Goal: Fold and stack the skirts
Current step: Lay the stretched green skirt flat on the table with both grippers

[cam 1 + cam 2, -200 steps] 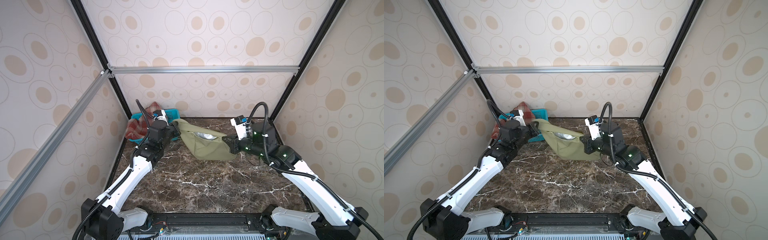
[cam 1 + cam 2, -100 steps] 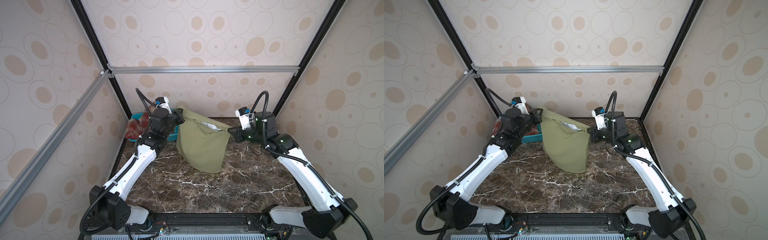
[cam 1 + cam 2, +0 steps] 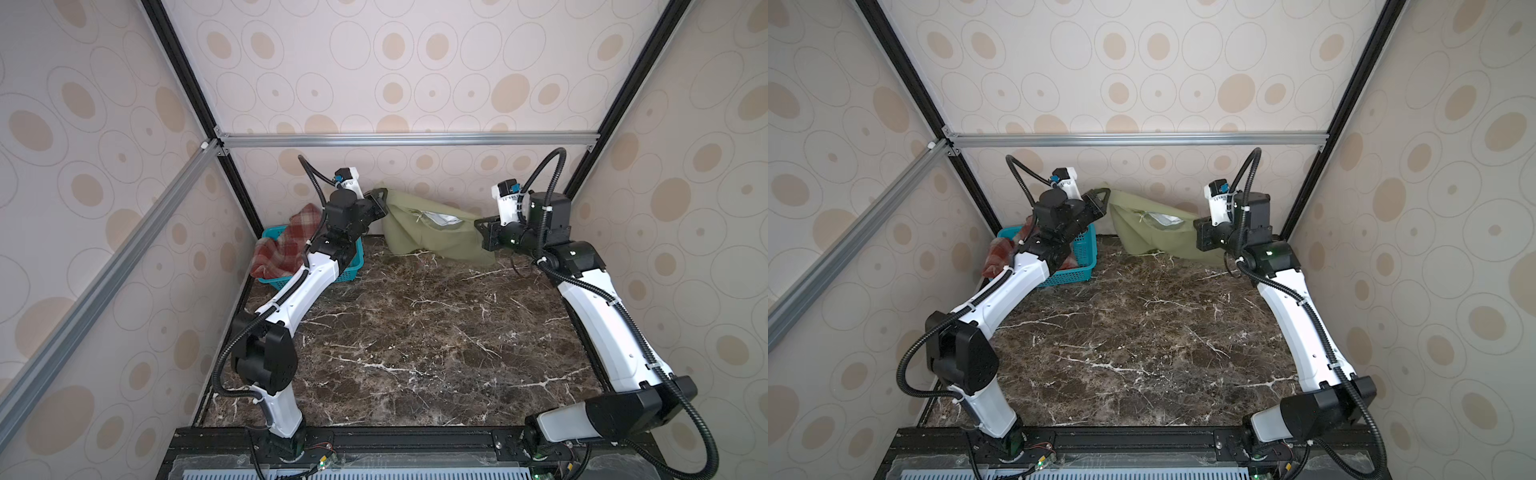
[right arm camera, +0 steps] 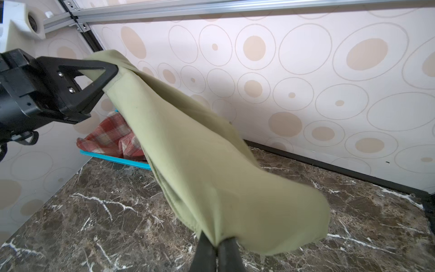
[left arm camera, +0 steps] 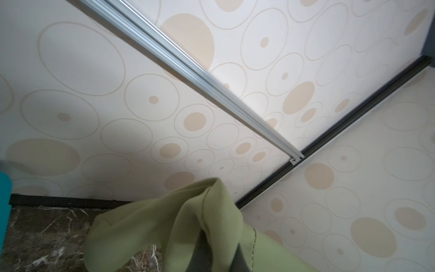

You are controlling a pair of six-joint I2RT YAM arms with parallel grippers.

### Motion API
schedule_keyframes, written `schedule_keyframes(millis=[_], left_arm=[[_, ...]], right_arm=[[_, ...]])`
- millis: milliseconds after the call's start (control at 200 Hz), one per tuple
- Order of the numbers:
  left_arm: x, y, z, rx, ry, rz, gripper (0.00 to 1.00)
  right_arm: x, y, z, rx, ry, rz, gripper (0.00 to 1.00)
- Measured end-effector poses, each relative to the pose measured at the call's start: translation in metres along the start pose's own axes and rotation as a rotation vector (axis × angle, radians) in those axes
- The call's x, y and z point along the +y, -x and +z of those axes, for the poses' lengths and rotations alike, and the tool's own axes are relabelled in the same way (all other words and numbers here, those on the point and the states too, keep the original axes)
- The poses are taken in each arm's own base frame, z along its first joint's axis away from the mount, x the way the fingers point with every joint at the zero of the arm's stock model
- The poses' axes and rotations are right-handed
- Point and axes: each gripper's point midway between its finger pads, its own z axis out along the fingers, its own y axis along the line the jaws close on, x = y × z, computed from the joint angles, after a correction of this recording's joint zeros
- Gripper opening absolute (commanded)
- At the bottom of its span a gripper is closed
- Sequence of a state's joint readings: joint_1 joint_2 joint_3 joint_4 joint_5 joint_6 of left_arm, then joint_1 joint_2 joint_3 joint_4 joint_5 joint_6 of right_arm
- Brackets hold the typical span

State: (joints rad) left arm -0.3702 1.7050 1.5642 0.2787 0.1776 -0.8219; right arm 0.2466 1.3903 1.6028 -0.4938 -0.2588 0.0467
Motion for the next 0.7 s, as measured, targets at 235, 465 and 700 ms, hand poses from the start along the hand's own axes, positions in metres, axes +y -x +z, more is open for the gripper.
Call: schedule_keyframes(millis=[235,465,700], left_arm=[[0.057,-0.092,-0.076,0.117,0.065,-0.072,0.10],[0.169,-0.246,-0.199,0.420,0.392,-0.116,0.59],[0.166,-0.222,-0.249,0.370,0.465,-0.054,0.69]], right_arm=[[0.027,-0.125,-0.002,0.164,0.075,0.061,0.00],[0.062,-0.333,-0.021,0.563,0.077,0.153,0.53],[0.070,-0.338,-0.046,0.514,0.045,0.231,0.65]])
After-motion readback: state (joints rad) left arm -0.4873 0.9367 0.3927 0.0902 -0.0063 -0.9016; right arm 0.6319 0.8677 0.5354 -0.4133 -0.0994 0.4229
